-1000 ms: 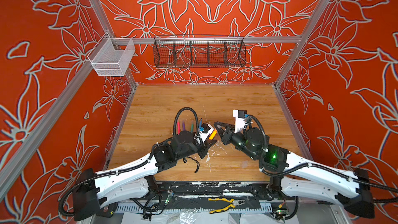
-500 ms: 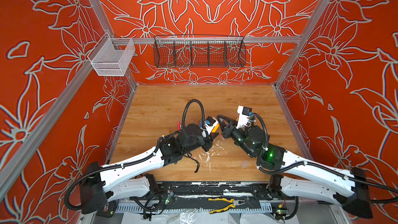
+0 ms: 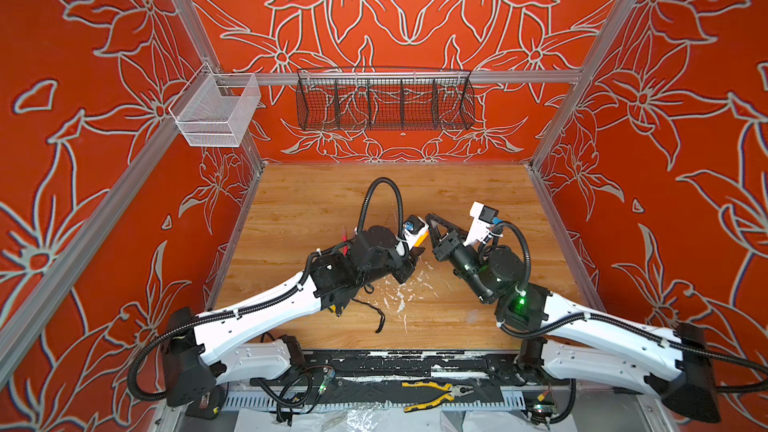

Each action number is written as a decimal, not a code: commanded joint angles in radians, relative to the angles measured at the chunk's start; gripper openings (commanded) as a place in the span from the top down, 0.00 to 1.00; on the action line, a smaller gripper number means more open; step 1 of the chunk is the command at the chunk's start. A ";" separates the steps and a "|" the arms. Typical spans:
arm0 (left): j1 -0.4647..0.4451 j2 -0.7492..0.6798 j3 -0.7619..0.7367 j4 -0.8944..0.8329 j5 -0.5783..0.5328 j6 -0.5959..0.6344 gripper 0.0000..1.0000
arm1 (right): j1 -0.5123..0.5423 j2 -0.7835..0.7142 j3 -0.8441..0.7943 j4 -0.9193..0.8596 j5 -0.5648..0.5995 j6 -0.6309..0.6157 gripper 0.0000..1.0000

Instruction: Insert the pens into the pen caps

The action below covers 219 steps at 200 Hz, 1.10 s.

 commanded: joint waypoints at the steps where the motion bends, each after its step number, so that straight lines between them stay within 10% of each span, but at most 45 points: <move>1: 0.058 0.016 0.124 0.348 -0.061 -0.036 1.00 | 0.092 0.048 -0.052 -0.168 -0.261 0.068 1.00; 101: 0.105 0.013 0.127 0.340 -0.024 -0.056 1.00 | 0.147 0.032 -0.063 -0.143 -0.241 0.079 1.00; 219: 0.105 0.066 -0.292 0.095 -0.167 -0.391 1.00 | 0.087 -0.288 -0.009 -0.727 0.295 -0.074 0.42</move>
